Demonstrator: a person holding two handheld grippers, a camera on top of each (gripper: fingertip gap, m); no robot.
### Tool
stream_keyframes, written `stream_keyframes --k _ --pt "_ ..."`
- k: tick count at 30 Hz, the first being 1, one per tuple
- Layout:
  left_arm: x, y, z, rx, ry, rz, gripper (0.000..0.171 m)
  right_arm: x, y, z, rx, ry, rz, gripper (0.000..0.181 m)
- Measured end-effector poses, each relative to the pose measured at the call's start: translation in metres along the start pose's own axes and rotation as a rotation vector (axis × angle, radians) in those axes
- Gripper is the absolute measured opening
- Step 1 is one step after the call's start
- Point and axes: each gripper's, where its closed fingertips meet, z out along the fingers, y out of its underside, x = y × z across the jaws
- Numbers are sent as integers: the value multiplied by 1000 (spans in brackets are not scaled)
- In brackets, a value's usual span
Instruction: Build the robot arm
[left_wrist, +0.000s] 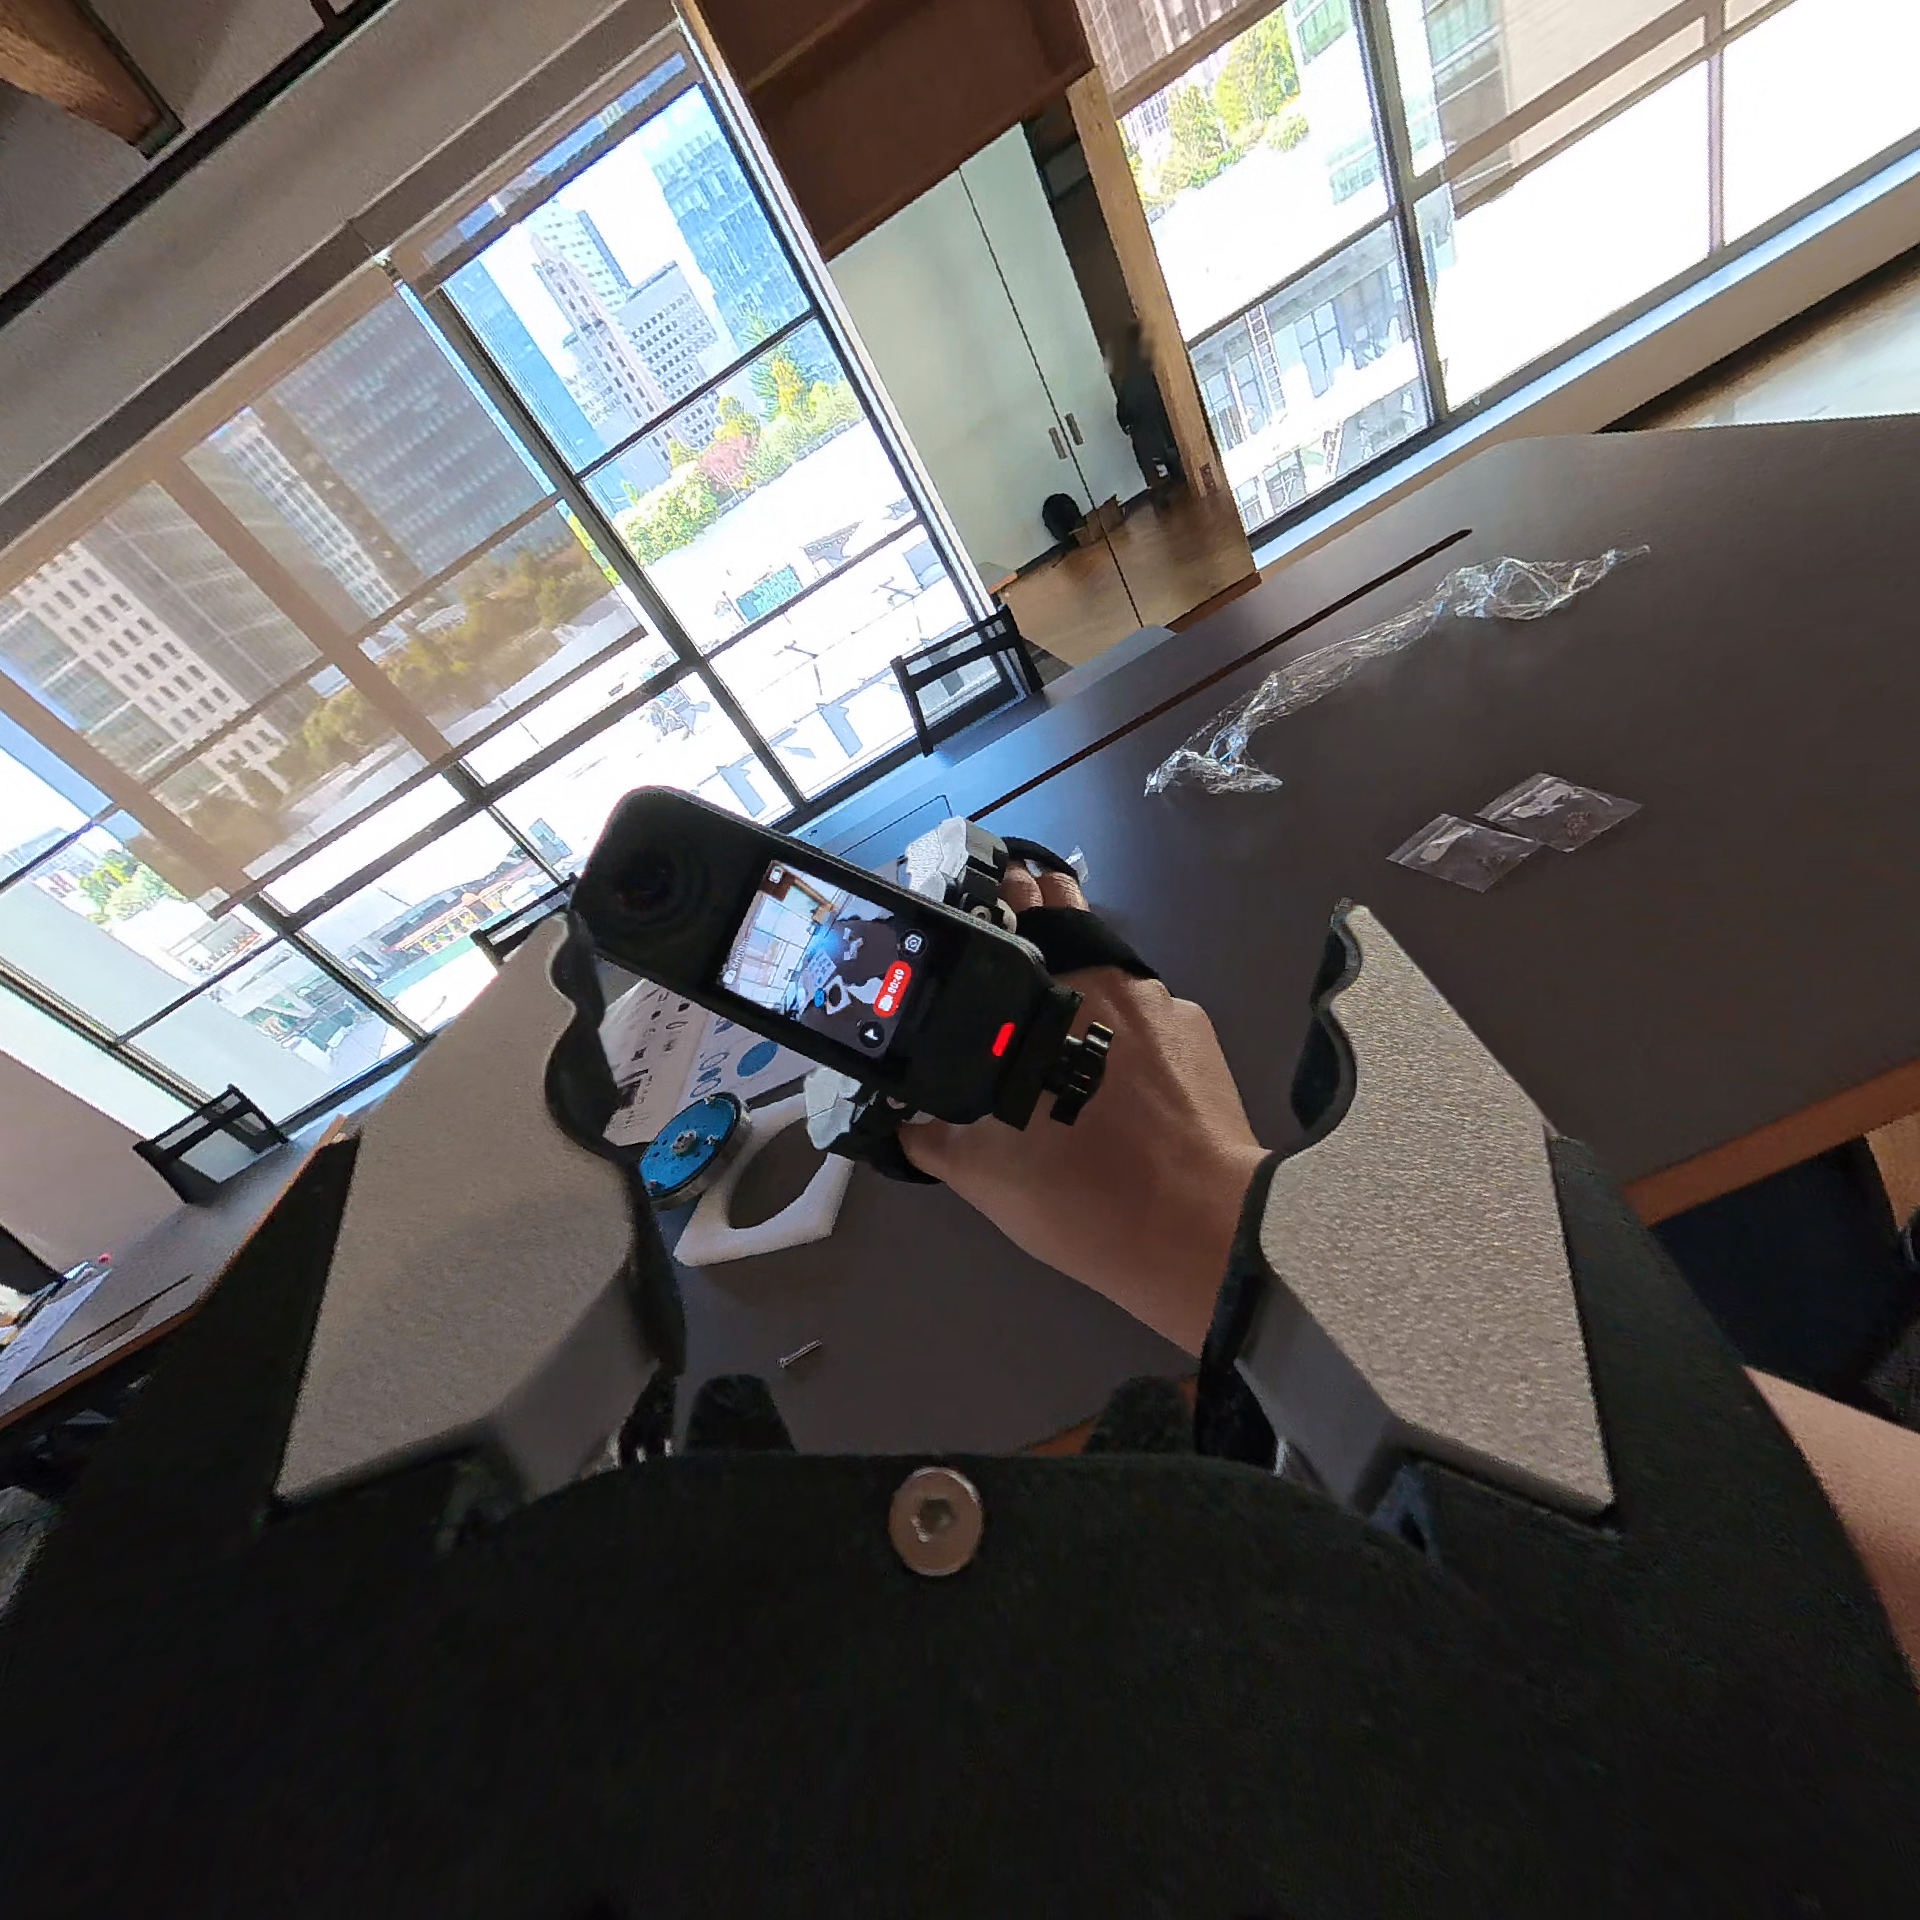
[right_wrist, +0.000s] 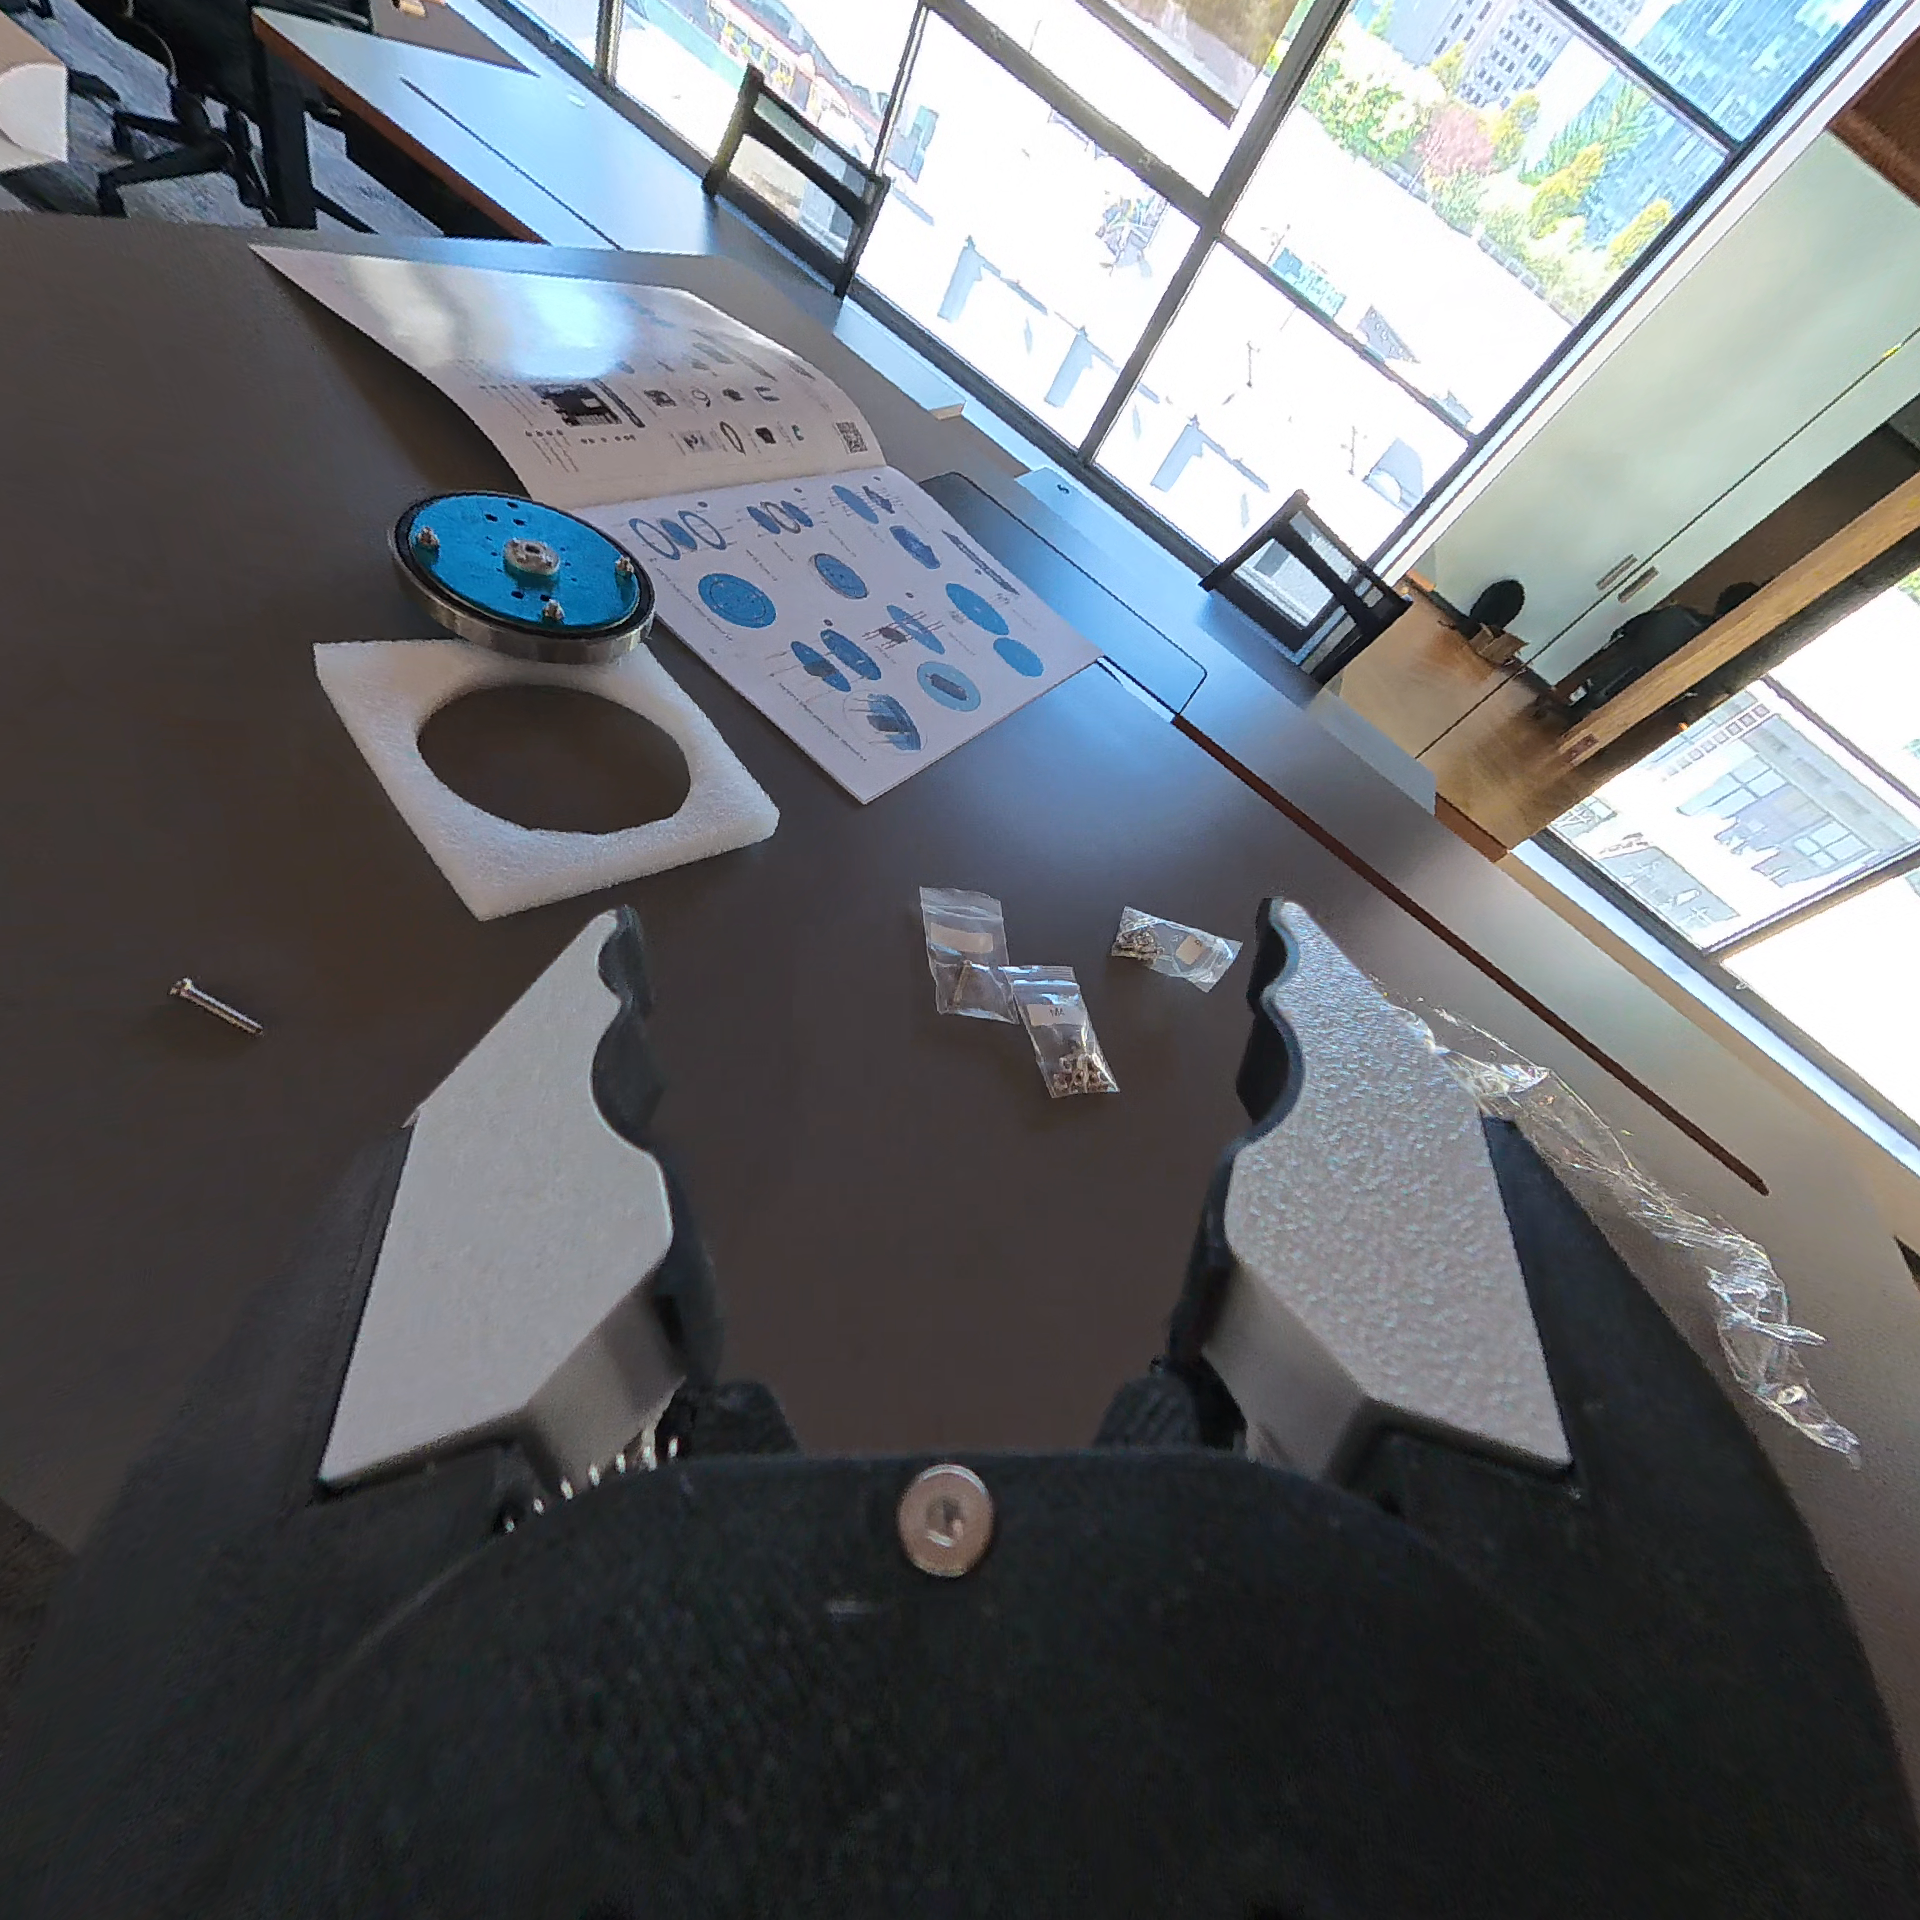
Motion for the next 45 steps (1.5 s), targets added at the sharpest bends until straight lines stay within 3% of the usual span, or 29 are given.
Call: stream_keyframes --k 33,38,41,43,45 --pt "-9 12 15 -33 5 -20 132 -3 22 7 -64 -47 47 112" --pt "-6 19 18 -42 64 -61 132 -9 28 4 -70 -117 113 110" --pt "-21 42 10 -70 124 -126 128 -15 46 -14 -76 -257 247 106" --pt "-46 79 4 -138 115 -84 122 -15 61 -44 -86 -353 306 107" --pt "-76 126 4 -296 21 52 127 -21 73 -81 -78 -352 221 104"
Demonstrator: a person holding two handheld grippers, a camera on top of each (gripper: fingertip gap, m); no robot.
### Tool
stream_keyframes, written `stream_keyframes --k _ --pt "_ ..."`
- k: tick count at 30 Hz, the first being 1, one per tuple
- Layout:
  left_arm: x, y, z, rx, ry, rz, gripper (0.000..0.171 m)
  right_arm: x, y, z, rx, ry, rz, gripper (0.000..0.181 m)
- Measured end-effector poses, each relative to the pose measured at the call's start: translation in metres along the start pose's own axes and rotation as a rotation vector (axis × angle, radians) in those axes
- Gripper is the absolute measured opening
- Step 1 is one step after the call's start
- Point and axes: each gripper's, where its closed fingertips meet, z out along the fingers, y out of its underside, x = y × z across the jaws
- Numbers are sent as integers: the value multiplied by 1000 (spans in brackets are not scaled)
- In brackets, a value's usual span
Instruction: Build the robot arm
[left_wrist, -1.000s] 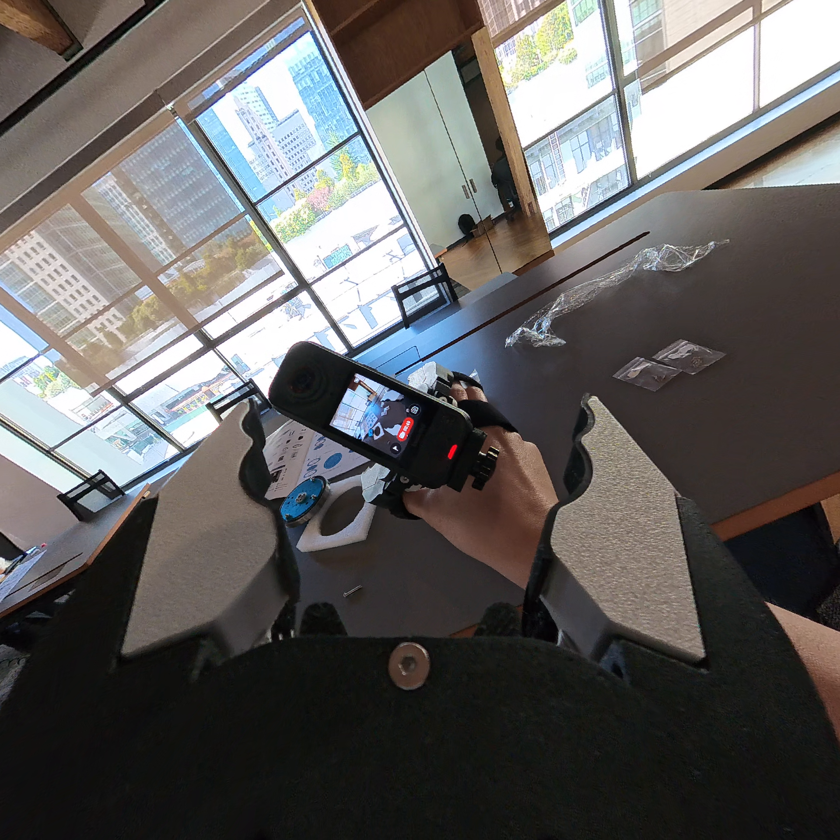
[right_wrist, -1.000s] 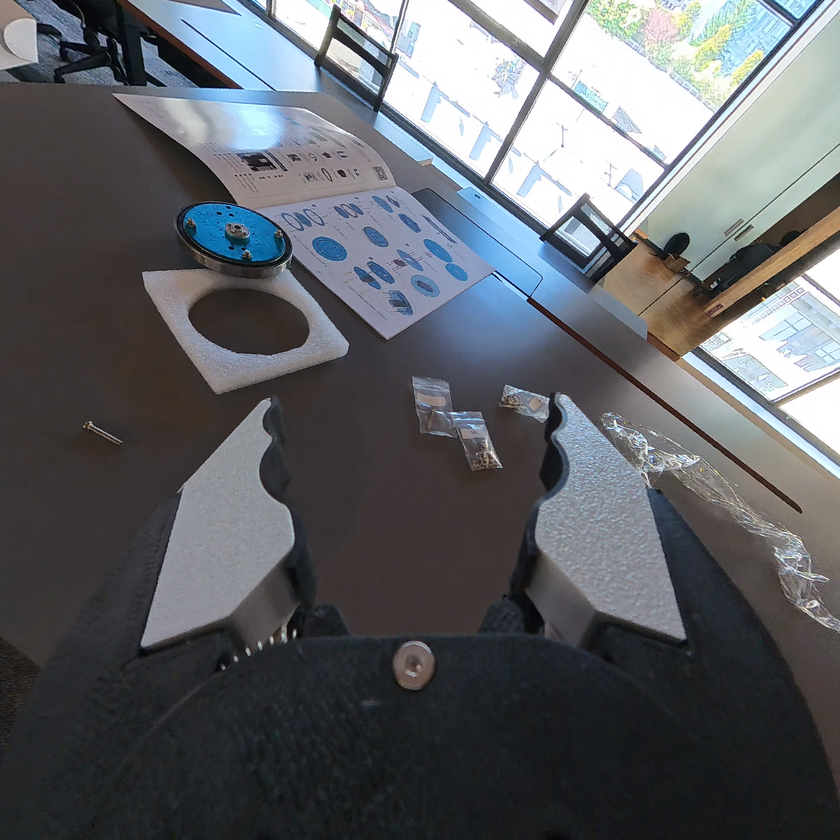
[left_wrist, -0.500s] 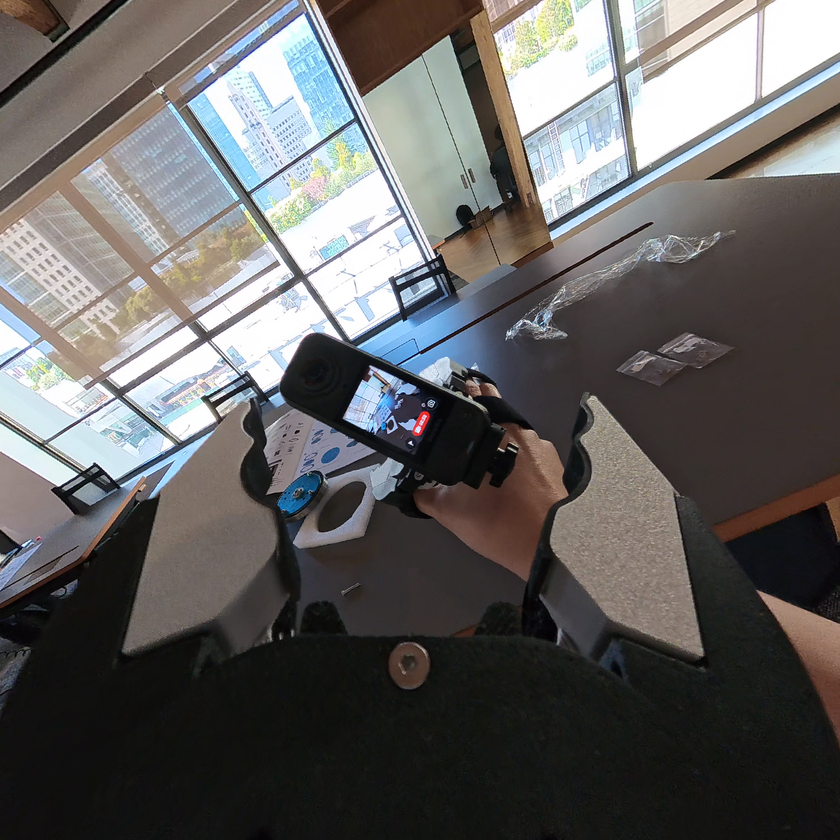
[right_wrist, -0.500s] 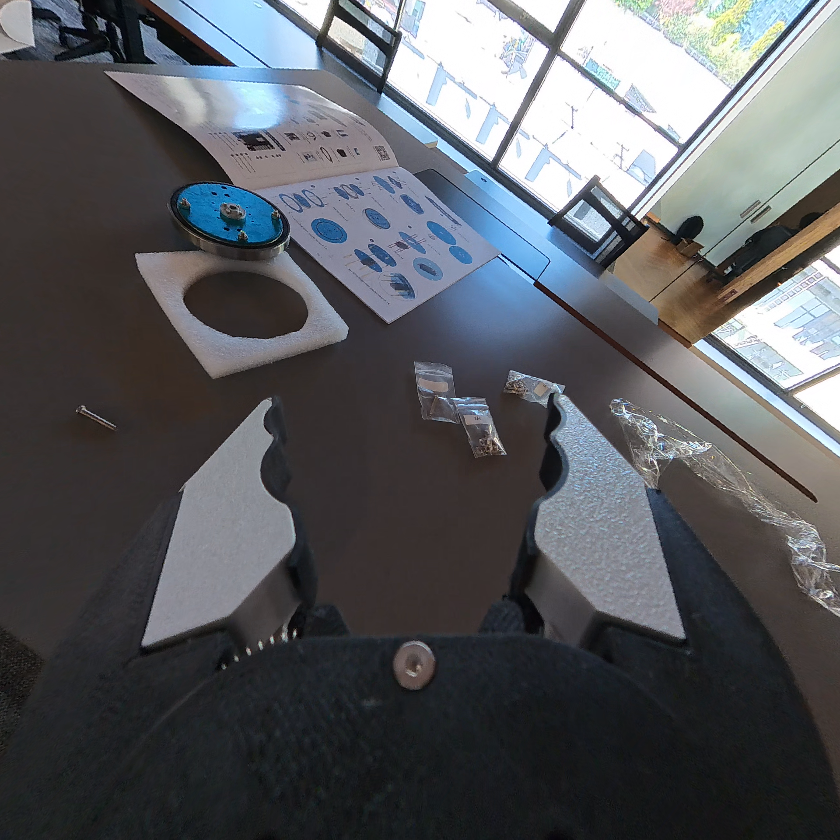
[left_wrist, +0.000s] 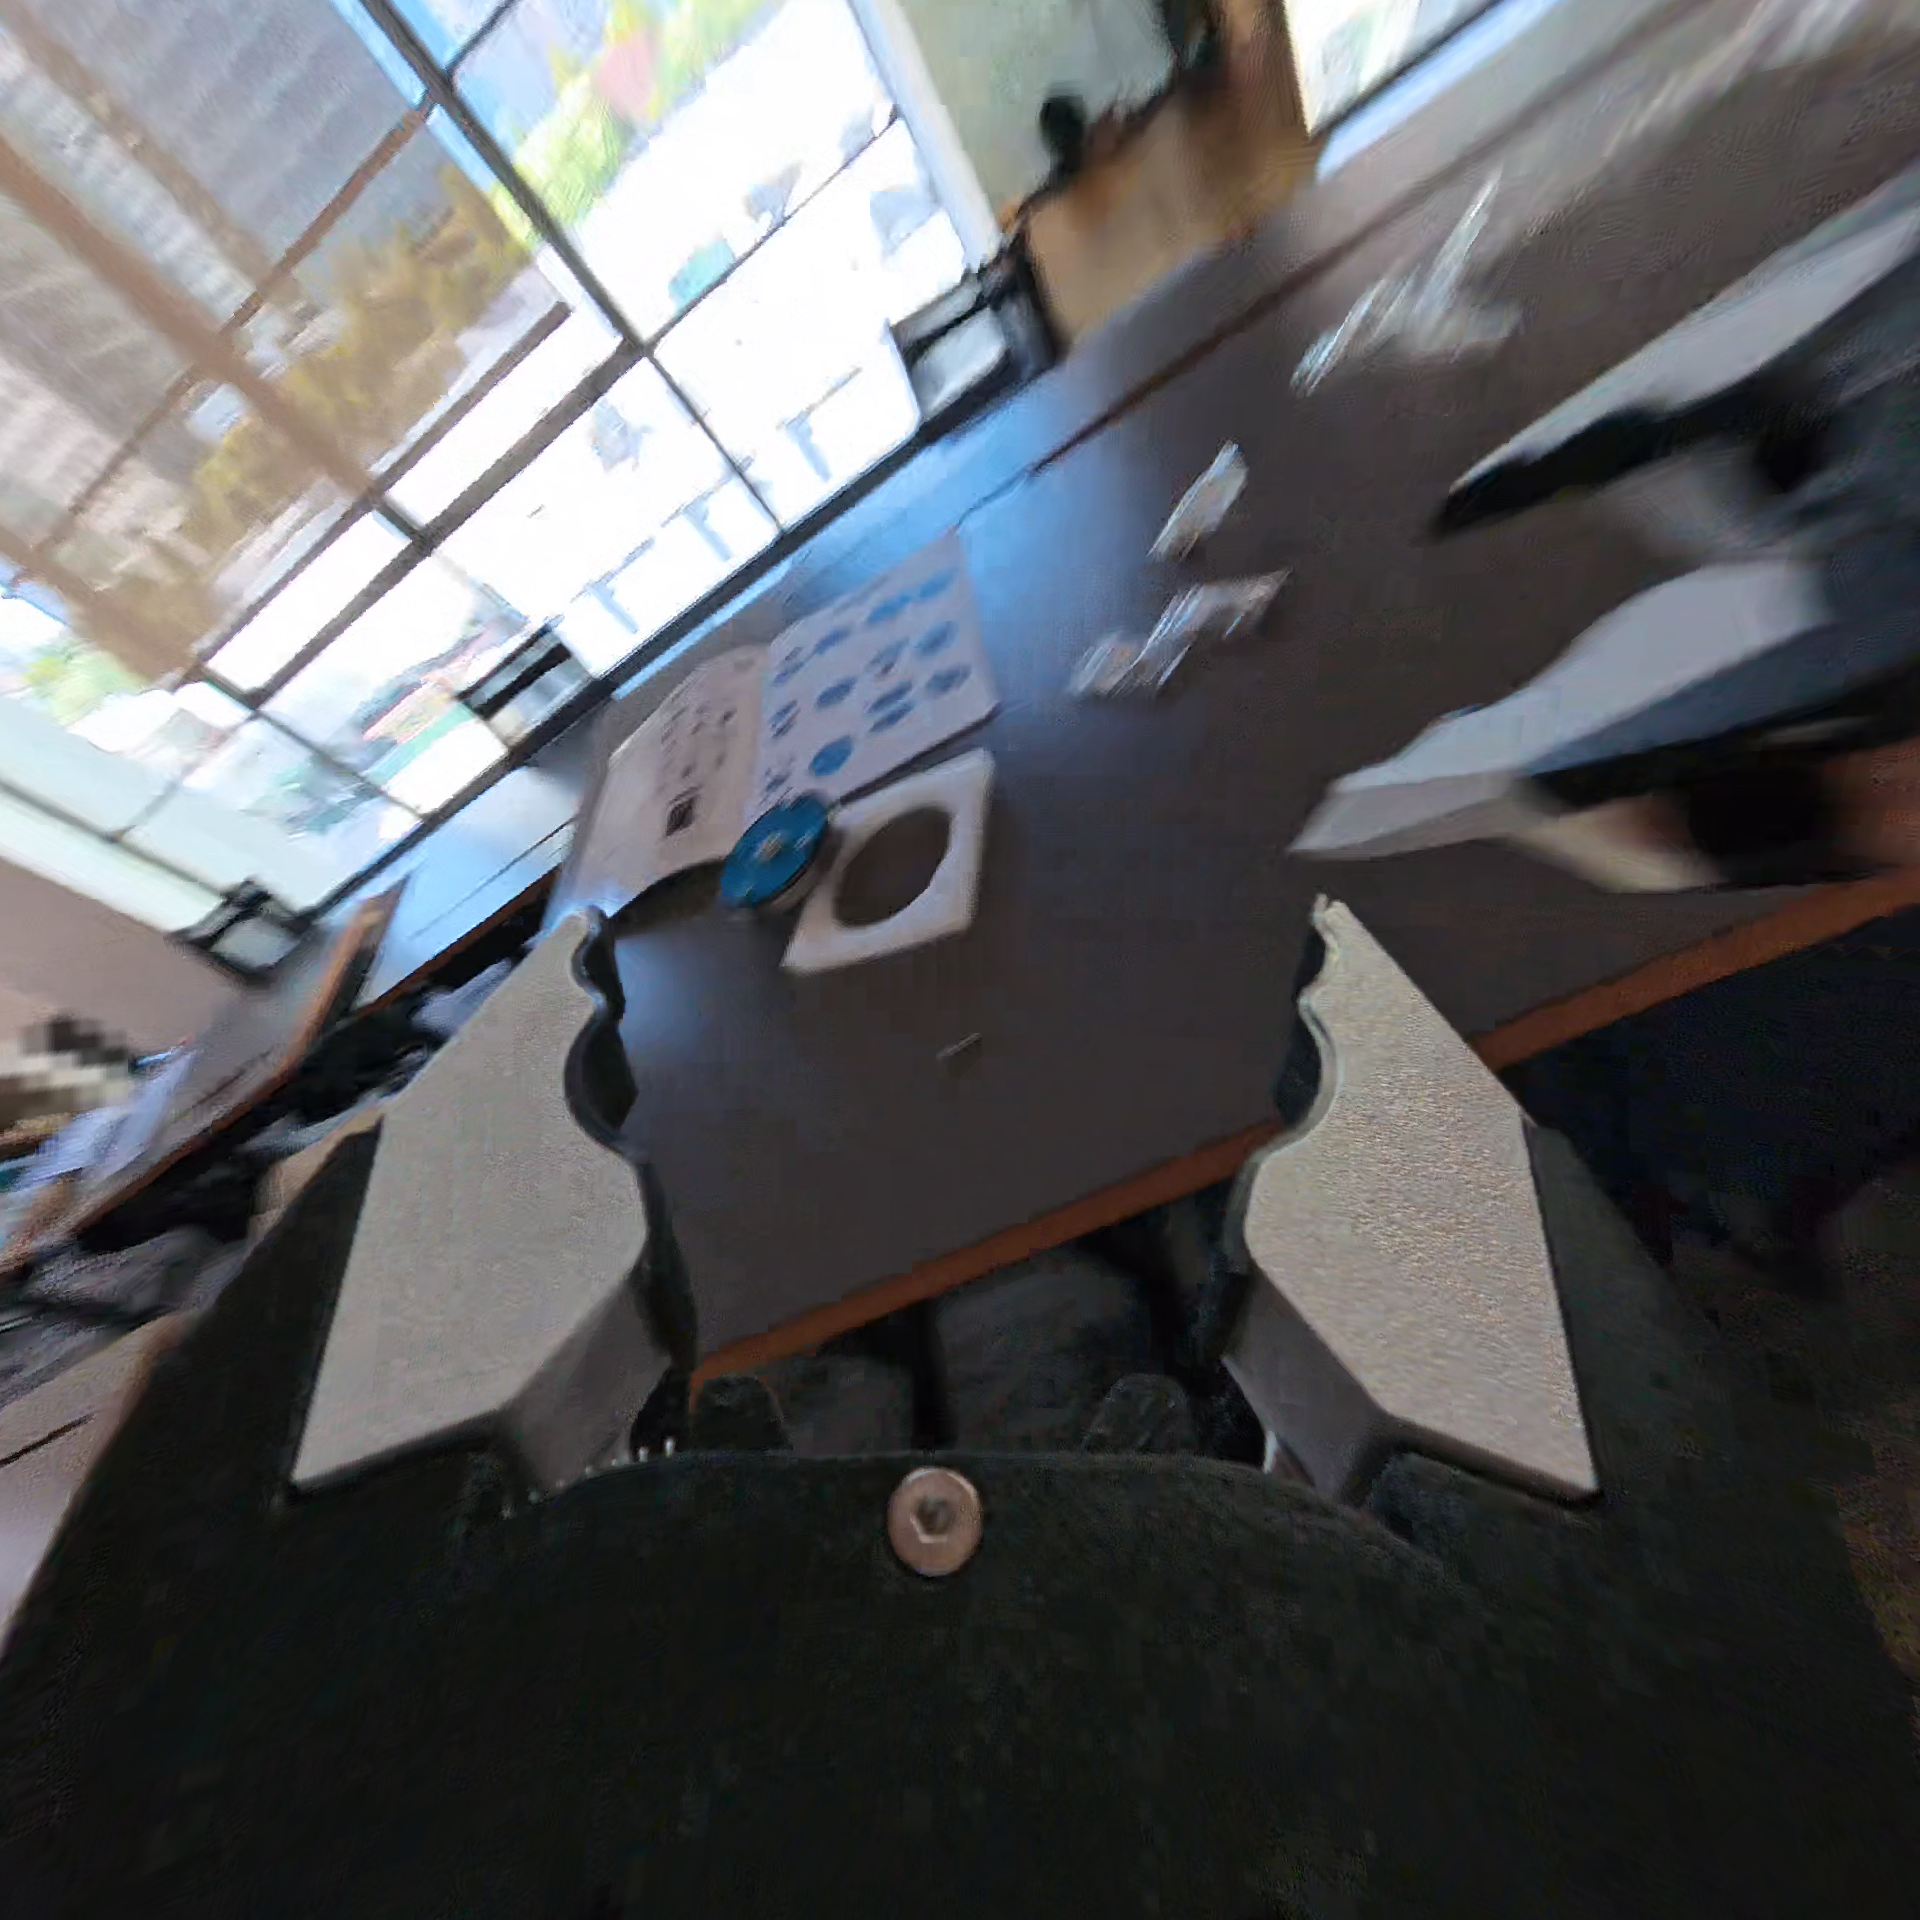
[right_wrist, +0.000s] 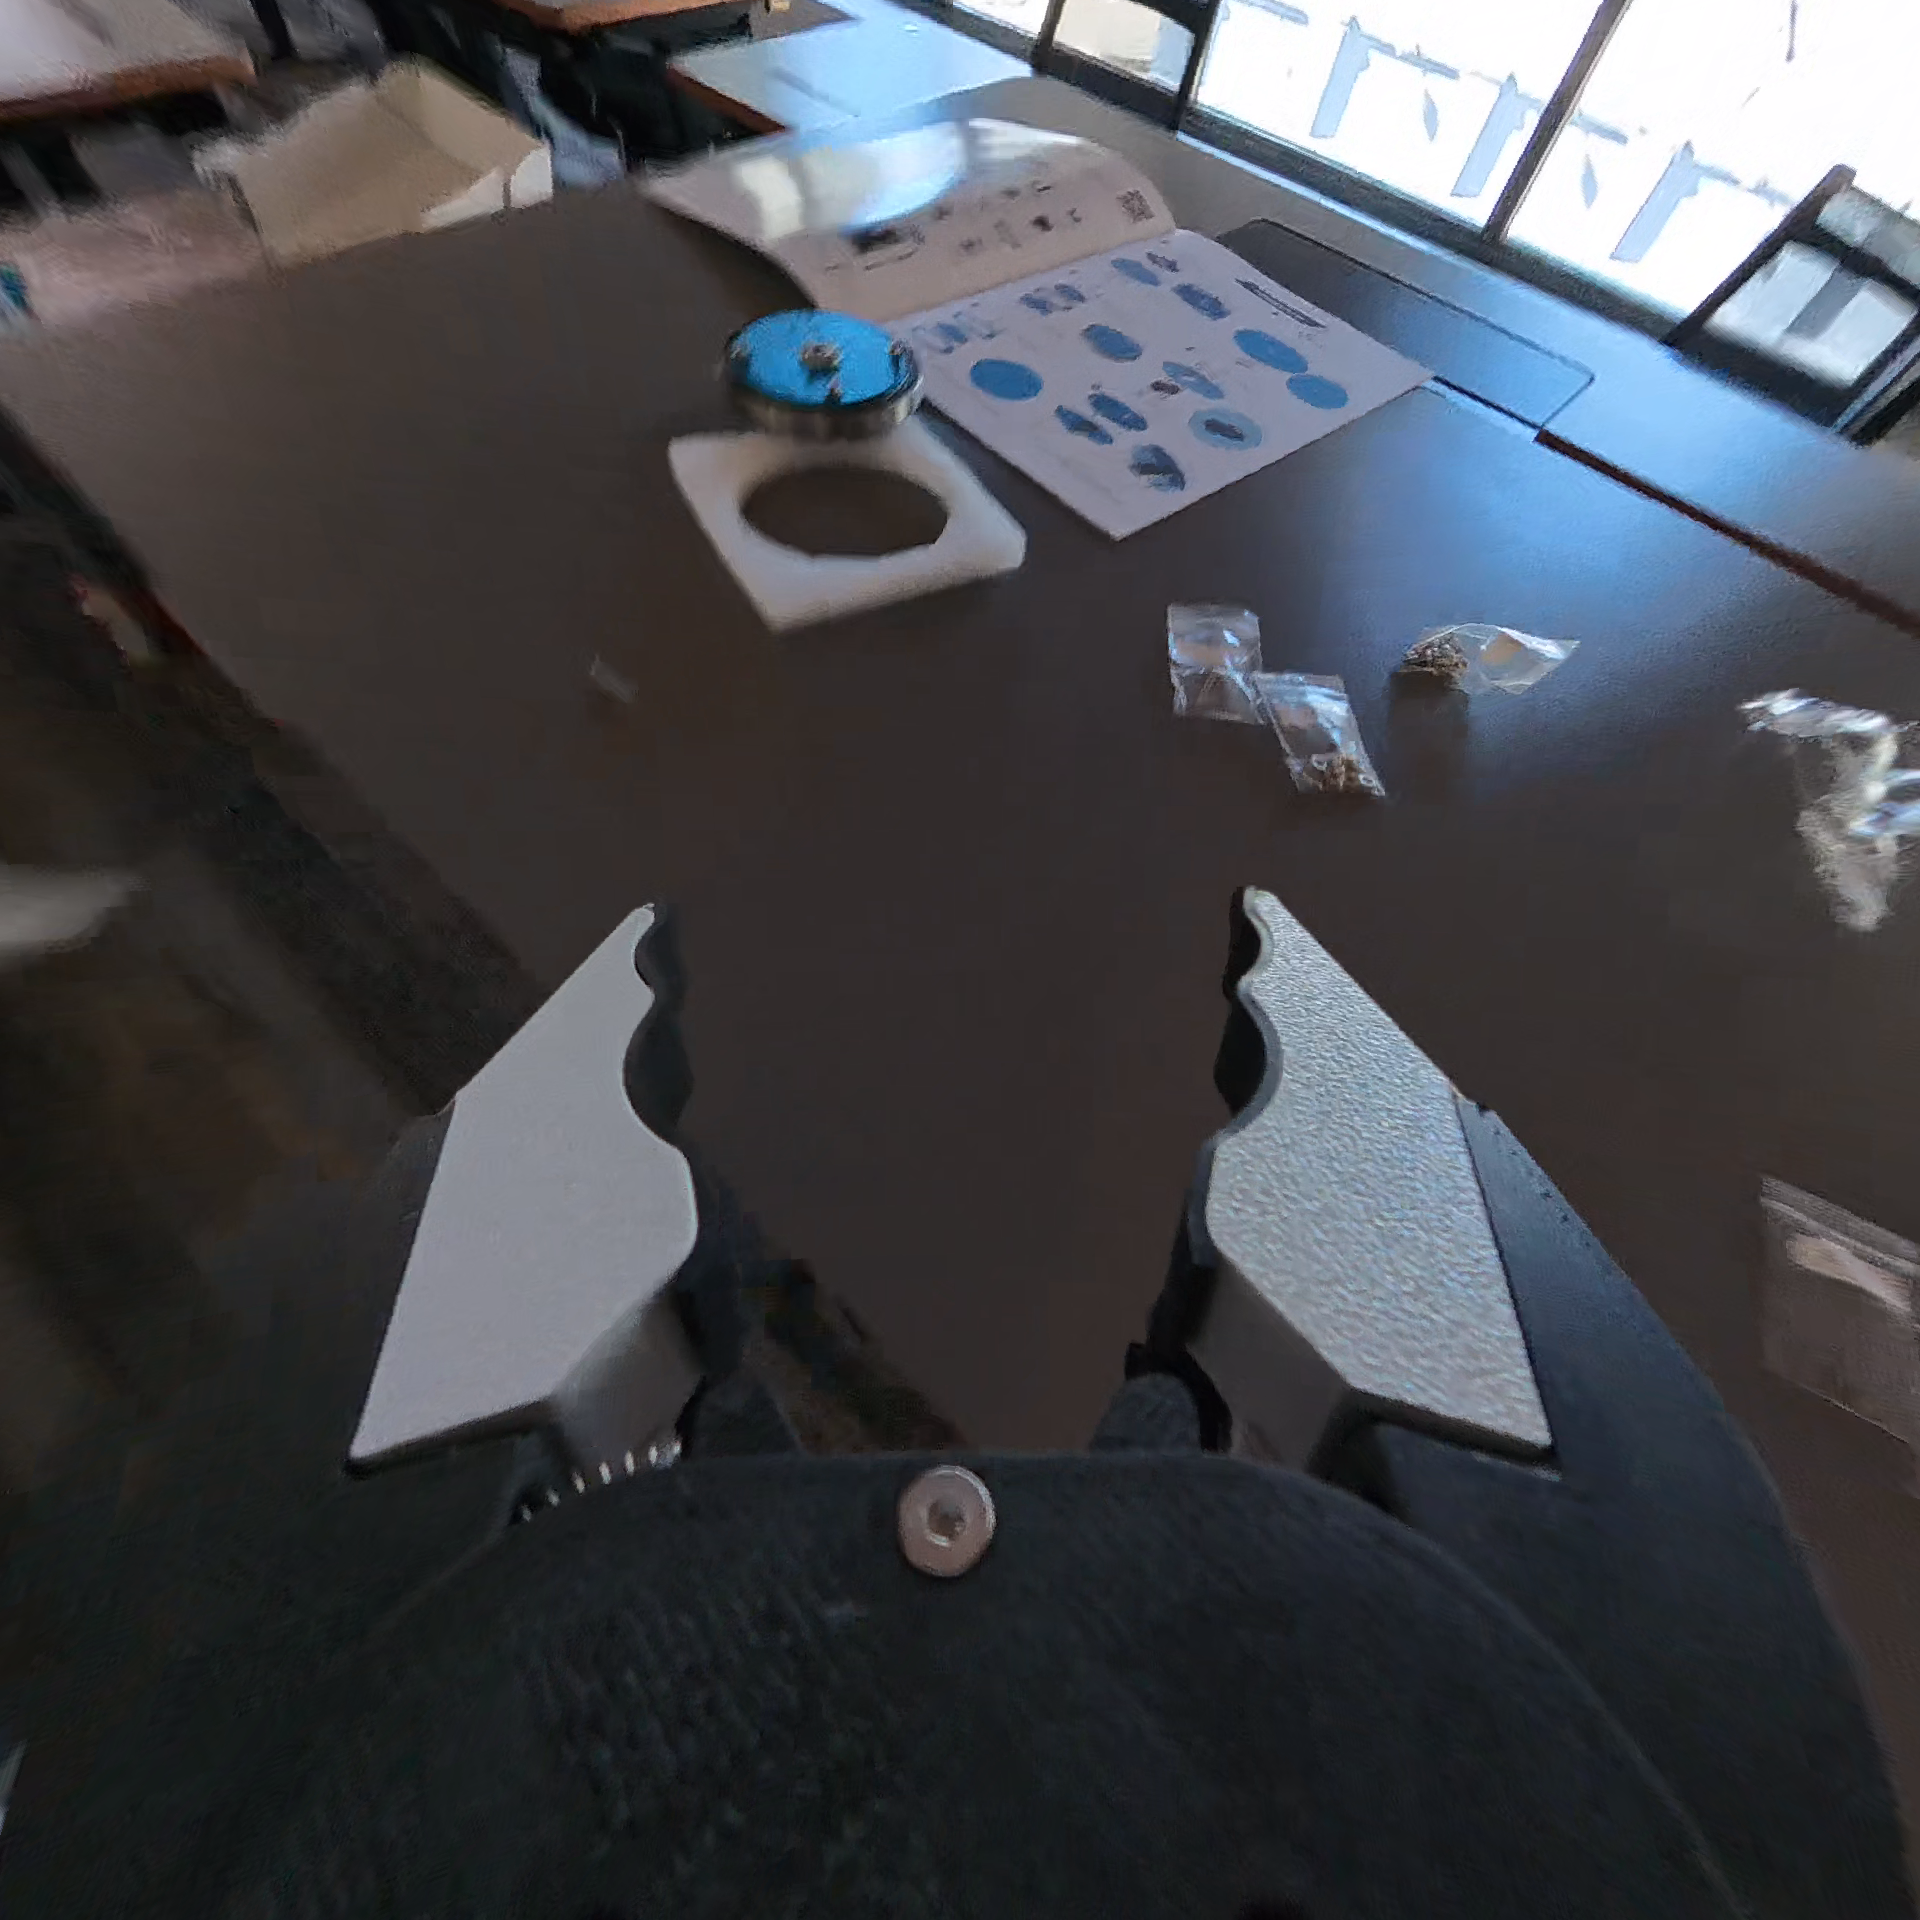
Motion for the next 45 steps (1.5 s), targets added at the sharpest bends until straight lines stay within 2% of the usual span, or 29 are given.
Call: stream_keyframes --k 2,3,5,7,12,15,18,22,25,26,28,30,31,33,37,38,40,43,45 --pt "-14 31 11 -119 -90 134 117 -24 18 -21 -57 42 -172 104" --pt "-9 38 15 -139 -78 170 114 -34 26 -27 -91 62 -225 103" --pt "4 36 19 -93 -59 195 117 -47 36 -32 -139 67 -241 103" --pt "14 39 21 -116 -55 215 122 -47 42 -33 -179 111 -273 104" --pt "31 44 25 -126 -2 131 121 -42 45 -37 -184 140 -270 103" --pt "38 51 26 -159 39 53 121 -43 36 -40 -138 176 -324 101" --pt "53 53 24 -152 108 -41 121 -49 29 -37 -136 137 -316 99" --pt "53 50 21 -130 70 8 114 -46 26 -39 -167 138 -262 100" --pt "41 55 22 -186 88 -56 126 -56 40 -39 -207 149 -340 103" --pt "37 55 22 -190 65 -24 125 -58 39 -39 -203 140 -343 104" --pt "45 52 19 -174 103 -46 122 -48 25 -42 -165 154 -302 101" --pt "48 56 17 -184 62 24 123 -41 20 -45 -184 150 -264 104" --pt "54 56 18 -184 85 10 122 -39 20 -46 -189 176 -266 103" --pt "51 58 19 -181 85 -24 122 -48 29 -45 -204 137 -247 104" --pt "55 67 21 -231 131 -99 125 -50 35 -42 -210 158 -323 104" --pt "61 69 21 -235 154 -107 124 -43 32 -44 -209 181 -308 104" --pt "61 68 20 -215 111 -44 123 -37 30 -44 -226 186 -279 106" --pt "63 70 21 -199 121 -57 121 -48 41 -44 -236 147 -254 103" --pt "62 75 22 -224 147 -110 123 -50 49 -41 -256 162 -306 104"
